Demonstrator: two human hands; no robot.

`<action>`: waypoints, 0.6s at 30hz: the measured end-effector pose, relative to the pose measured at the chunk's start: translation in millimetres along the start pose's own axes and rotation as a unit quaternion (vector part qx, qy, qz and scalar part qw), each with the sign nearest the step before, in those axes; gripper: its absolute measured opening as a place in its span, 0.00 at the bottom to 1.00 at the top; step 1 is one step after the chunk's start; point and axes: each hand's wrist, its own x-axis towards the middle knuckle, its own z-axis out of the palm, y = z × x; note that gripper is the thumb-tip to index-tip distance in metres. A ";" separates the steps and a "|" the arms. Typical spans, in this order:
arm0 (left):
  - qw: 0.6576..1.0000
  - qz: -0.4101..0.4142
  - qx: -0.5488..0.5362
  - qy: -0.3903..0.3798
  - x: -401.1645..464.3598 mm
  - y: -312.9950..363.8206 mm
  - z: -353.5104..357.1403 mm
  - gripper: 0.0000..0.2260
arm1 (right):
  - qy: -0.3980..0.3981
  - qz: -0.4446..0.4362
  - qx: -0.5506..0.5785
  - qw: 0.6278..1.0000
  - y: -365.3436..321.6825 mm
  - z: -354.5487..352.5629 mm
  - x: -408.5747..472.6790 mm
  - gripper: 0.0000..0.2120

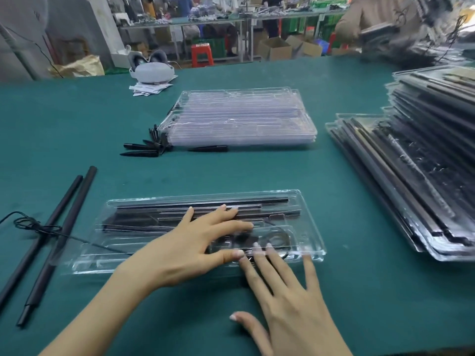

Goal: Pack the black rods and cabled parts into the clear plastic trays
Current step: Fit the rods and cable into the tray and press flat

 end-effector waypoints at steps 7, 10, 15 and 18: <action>0.991 0.028 0.118 0.049 -4.2 -4.4 20.3 0.24 | 0.034 0.012 -0.044 0.998 -8.0 4.0 -0.3 0.35; 0.992 0.029 0.111 0.055 -2.3 -4.3 22.6 0.21 | 0.045 0.011 -0.035 0.998 -6.3 3.2 -0.6 0.34; 0.992 0.016 0.108 0.071 0.5 -6.6 27.2 0.18 | 0.028 -0.005 -0.003 1.000 -3.4 2.9 -1.1 0.35; 0.990 0.016 0.116 0.078 0.8 -7.8 28.6 0.18 | 0.050 -0.025 0.029 0.998 2.5 -2.2 1.1 0.34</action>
